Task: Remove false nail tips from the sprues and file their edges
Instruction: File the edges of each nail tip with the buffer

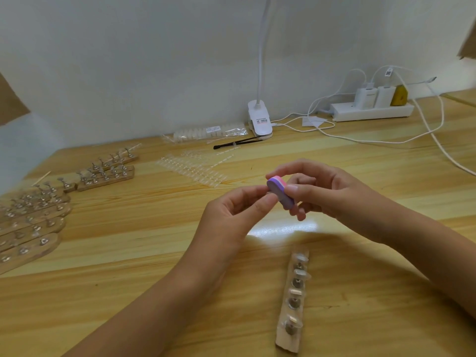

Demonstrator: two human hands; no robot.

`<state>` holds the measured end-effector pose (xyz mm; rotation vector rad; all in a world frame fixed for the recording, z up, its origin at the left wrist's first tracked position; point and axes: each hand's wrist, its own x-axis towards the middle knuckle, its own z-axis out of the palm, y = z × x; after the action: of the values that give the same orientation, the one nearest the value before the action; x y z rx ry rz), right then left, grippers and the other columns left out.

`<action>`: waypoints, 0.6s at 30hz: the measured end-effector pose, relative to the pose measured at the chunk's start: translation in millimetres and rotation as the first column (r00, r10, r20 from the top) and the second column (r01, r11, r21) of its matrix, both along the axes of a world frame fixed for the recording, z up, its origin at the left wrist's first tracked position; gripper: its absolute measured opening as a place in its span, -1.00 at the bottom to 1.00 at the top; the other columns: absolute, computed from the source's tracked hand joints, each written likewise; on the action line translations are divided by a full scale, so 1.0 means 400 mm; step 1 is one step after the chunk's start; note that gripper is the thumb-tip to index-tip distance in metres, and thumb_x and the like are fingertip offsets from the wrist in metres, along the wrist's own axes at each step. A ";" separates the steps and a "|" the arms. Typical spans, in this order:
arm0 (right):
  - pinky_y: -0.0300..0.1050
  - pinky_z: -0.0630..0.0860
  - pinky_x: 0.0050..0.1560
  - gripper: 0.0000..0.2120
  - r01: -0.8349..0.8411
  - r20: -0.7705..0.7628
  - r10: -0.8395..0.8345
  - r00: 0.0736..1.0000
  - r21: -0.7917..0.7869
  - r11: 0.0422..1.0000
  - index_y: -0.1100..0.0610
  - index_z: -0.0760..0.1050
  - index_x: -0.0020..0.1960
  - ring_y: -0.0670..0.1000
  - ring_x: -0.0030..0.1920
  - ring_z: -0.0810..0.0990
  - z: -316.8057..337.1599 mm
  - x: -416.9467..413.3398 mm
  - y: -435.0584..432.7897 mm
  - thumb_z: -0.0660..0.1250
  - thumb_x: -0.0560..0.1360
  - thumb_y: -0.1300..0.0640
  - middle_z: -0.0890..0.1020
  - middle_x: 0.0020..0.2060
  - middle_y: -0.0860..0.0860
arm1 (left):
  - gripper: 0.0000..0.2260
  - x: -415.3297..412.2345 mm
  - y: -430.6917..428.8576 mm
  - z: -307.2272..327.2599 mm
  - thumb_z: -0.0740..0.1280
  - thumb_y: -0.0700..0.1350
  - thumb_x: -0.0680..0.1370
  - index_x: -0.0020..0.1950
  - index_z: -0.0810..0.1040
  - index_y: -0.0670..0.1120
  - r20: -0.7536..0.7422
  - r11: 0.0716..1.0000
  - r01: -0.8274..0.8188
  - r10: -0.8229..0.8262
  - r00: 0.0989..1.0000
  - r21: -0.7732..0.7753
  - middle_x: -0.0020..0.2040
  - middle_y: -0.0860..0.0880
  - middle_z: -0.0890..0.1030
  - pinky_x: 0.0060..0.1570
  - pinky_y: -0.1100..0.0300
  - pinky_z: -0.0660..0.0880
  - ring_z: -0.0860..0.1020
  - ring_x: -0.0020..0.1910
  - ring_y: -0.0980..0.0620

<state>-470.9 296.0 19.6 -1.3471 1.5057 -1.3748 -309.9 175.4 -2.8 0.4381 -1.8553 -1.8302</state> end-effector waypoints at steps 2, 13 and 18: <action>-0.25 0.55 -0.11 -0.75 -0.001 -0.006 0.002 1.000 0.009 1.000 -0.07 0.59 0.19 -0.08 -0.20 0.59 0.001 -0.001 0.001 0.33 0.52 0.00 0.61 -0.21 0.01 | -0.73 -0.001 -0.003 -0.001 0.43 0.05 0.44 0.10 0.70 0.03 0.004 1.000 -0.004 0.004 1.000 0.014 0.03 0.07 0.72 0.07 0.43 0.48 0.63 0.08 0.21; -0.24 0.58 -0.13 -0.70 0.058 0.066 -0.056 0.996 -0.030 0.998 0.08 0.48 0.16 -0.04 -0.21 0.64 -0.006 0.011 -0.003 0.36 0.44 0.05 0.67 -0.20 0.09 | -0.69 -0.008 -0.003 -0.007 0.44 0.10 0.41 0.10 0.70 0.03 0.042 0.999 -0.028 0.027 0.999 0.029 0.05 0.07 0.72 0.15 0.24 0.46 0.63 0.10 0.20; -0.20 0.60 -0.08 -0.65 0.032 0.125 -0.030 0.992 -0.009 0.999 0.18 0.39 0.16 0.03 -0.13 0.68 -0.007 0.016 -0.004 0.38 0.44 0.11 0.71 -0.12 0.14 | -0.69 -0.006 -0.011 -0.006 0.46 0.06 0.41 0.11 0.68 0.00 0.035 0.996 -0.073 0.071 0.997 0.056 0.05 0.05 0.72 0.19 0.22 0.45 0.64 0.11 0.17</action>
<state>-464.6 294.3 17.0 -1.2251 1.4436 -1.4607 -312.1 170.8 -5.3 0.5514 -1.7886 -1.8420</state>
